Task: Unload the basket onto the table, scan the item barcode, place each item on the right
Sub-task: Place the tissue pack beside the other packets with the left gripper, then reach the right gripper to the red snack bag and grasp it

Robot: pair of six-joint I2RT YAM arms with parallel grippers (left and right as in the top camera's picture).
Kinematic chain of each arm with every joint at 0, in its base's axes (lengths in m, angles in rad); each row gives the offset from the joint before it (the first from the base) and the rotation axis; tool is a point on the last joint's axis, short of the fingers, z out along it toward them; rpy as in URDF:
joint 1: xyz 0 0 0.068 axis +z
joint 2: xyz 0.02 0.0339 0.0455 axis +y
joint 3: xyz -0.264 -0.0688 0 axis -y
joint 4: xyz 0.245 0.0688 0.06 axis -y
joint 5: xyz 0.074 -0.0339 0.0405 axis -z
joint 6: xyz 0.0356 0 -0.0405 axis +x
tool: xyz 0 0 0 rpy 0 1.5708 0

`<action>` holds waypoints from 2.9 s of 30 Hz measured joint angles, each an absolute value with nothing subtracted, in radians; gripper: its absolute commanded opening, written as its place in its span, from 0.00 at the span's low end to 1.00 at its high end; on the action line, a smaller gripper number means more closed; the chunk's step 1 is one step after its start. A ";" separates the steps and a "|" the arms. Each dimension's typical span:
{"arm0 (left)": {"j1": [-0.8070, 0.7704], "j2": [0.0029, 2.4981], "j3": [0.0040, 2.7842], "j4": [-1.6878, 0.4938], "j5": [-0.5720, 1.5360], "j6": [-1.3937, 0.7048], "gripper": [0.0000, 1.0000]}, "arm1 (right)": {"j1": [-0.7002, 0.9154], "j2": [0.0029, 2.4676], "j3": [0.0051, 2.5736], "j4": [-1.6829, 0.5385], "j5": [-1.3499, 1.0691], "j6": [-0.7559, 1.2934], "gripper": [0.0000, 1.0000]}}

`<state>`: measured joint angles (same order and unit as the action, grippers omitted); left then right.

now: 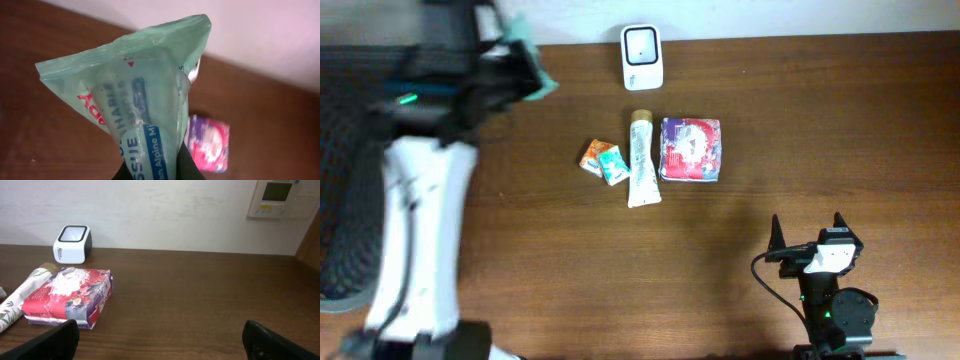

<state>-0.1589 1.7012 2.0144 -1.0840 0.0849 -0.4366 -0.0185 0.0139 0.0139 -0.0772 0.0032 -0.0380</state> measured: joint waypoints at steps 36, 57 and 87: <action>-0.333 2.343 2.705 -1.673 -0.102 -0.340 1.00 | -0.019 0.015 0.014 -0.077 0.003 -0.038 0.99; 0.490 2.059 2.780 -1.687 0.073 -0.364 0.99 | -0.019 0.015 0.014 -0.077 0.003 -0.038 0.99; 0.487 2.053 2.783 -1.686 0.192 -0.379 0.99 | -0.018 1.161 1.526 -0.792 -0.302 0.013 0.99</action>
<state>0.4866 2.0529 2.7827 -1.6859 0.1921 -0.3786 -0.0181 1.1614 1.5265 -0.7921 -0.3016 0.0128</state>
